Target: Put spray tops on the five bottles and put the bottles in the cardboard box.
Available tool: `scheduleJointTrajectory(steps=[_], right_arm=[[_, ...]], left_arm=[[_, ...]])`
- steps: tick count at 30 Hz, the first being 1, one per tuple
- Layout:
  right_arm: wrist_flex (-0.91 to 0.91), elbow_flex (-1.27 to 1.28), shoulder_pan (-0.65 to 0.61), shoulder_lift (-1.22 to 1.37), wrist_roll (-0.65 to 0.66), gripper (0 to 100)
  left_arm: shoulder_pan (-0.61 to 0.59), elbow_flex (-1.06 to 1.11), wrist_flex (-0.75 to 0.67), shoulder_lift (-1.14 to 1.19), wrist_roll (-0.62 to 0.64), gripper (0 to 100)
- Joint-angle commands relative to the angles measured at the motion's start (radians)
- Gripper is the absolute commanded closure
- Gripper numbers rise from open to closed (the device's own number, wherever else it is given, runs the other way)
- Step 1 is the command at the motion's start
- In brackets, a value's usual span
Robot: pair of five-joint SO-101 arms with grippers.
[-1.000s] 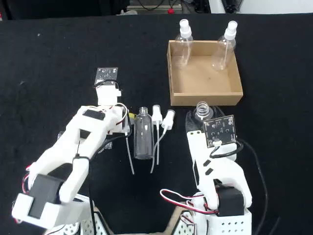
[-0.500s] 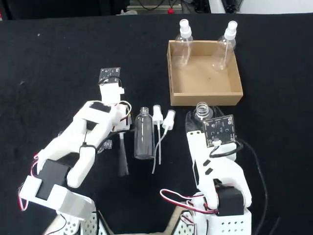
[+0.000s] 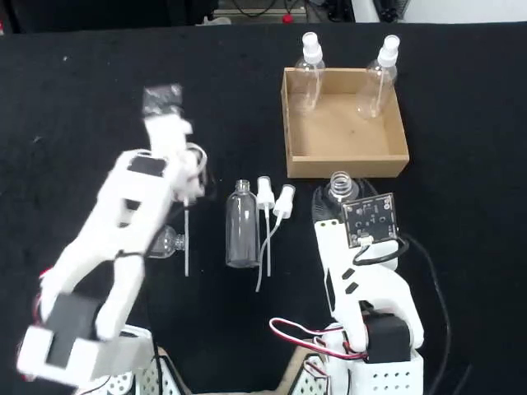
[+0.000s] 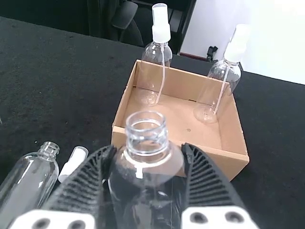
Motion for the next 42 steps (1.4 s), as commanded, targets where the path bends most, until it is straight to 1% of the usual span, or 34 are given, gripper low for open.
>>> scheduleJointTrajectory(steps=[1,3,6,8,11,17,22,23,27,32,36,37,39,42], right_arm=[[-0.023,-0.008,-0.012,-0.031,-0.064,91.7],[-0.025,-0.016,-0.023,-0.031,-0.107,91.7],[-0.072,-0.015,-0.097,-0.031,-0.112,91.7],[-0.14,-0.01,-0.152,-0.031,-0.112,91.7],[-0.27,-0.005,-0.218,-0.031,-0.12,91.7],[-0.486,-0.005,-0.316,-0.028,-0.114,91.7],[-0.589,0.01,-0.399,-0.022,-0.112,91.7],[-0.603,0.024,-0.41,-0.022,-0.112,91.7],[-0.637,0.099,-0.428,-0.022,-0.112,91.7],[-0.629,0.15,-0.43,-0.03,-0.112,91.7],[-0.626,0.166,-0.43,-0.022,-0.112,91.7],[-0.624,0.17,-0.43,-0.022,-0.112,91.7],[-0.603,0.166,-0.43,-0.022,-0.112,91.7],[-0.588,0.166,-0.43,-0.027,-0.112,91.7]], left_arm=[[-0.07,-0.096,0.014,-0.244,0.005,97],[-0.065,-0.093,0.014,-0.327,0.008,97],[-0.022,-0.096,0.012,-0.42,0.006,97],[0.004,-0.107,0.002,-0.474,0.003,97],[0.027,-0.12,-0.063,-0.545,0.0,97],[0.03,-0.119,-0.206,-0.721,0.0,97],[0.036,-0.119,-0.265,-0.859,0.008,97],[0.054,-0.119,-0.282,-0.881,0.003,97],[0.154,-0.128,-0.351,-0.941,-0.002,96],[0.275,-0.128,-0.459,-0.98,-0.002,96],[0.331,-0.127,-0.471,-0.953,-0.003,96],[0.338,-0.128,-0.474,-0.937,-0.02,96],[0.355,-0.15,-0.477,-0.907,-0.095,96],[0.421,-0.209,-0.476,-0.858,-0.207,97]])
